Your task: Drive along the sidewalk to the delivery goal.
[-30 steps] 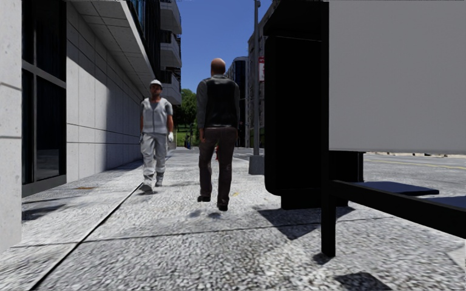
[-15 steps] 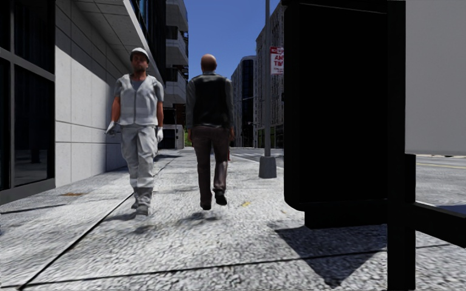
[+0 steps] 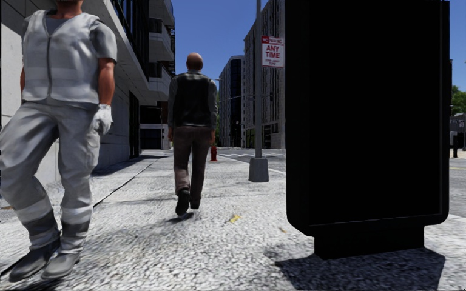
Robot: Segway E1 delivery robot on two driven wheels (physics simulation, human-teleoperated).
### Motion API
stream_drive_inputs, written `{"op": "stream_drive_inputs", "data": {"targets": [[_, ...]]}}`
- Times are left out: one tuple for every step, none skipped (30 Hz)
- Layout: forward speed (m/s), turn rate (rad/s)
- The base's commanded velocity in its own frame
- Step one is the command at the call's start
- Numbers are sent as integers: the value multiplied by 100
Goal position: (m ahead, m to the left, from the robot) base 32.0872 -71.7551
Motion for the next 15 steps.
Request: {"op": "stream_drive_inputs", "data": {"targets": [[131,0],[143,0],[143,0],[150,0],[151,0],[151,0],[152,0],[152,0],[152,0],[152,0],[152,0],[150,0],[150,0],[134,0],[118,1]]}}
